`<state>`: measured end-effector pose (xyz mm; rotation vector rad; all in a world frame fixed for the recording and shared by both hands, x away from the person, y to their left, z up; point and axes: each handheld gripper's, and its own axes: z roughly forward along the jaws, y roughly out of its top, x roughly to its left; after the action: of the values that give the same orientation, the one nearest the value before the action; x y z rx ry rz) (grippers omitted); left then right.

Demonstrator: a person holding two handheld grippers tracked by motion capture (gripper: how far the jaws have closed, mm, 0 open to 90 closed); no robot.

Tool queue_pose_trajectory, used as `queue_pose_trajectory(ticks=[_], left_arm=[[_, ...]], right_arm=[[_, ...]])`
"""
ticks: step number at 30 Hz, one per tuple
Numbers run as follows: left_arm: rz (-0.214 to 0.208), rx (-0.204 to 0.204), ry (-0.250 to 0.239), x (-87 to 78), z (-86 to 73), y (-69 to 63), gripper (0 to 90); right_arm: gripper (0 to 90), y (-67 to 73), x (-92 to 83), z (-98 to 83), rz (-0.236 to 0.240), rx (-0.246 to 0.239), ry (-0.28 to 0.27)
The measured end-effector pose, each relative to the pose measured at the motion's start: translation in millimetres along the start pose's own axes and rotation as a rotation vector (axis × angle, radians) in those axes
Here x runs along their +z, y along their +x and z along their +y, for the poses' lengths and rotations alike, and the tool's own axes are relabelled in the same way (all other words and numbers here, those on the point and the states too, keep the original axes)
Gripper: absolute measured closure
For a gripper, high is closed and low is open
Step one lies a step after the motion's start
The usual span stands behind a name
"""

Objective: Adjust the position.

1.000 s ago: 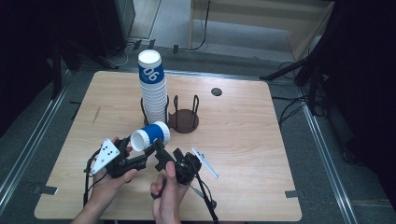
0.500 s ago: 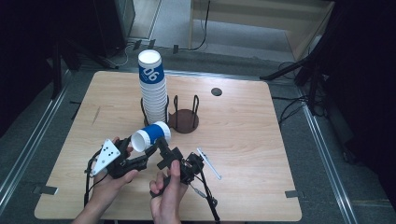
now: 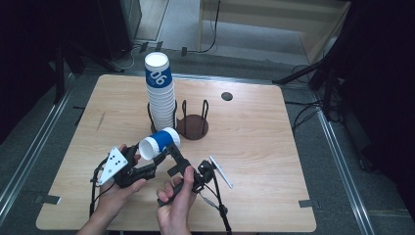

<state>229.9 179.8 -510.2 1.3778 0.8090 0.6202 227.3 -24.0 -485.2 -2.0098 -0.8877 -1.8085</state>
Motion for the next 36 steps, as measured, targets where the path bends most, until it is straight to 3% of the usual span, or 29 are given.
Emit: queue_pose_trajectory(ticks=[15,18,34,36], left_arm=[[-0.037,0.01,-0.038,1.4,-4.3,-5.4,27.5],[-0.039,0.009,-0.038,1.3,-4.3,-4.6,27.5],[-0.049,0.013,-0.043,1.1,-4.9,-5.5,27.6],[-0.054,0.015,-0.046,1.2,-5.0,-6.1,27.5]], right_arm=[[6.5,-0.4,6.2,2.2,0.036,0.124,0.017],[6.5,-0.1,7.9,3.2,0.037,0.17,0.032],[6.5,-6.5,18.6,5.0,0.035,0.262,0.082],[6.5,-7.7,20.5,6.3,0.043,0.291,0.086]])
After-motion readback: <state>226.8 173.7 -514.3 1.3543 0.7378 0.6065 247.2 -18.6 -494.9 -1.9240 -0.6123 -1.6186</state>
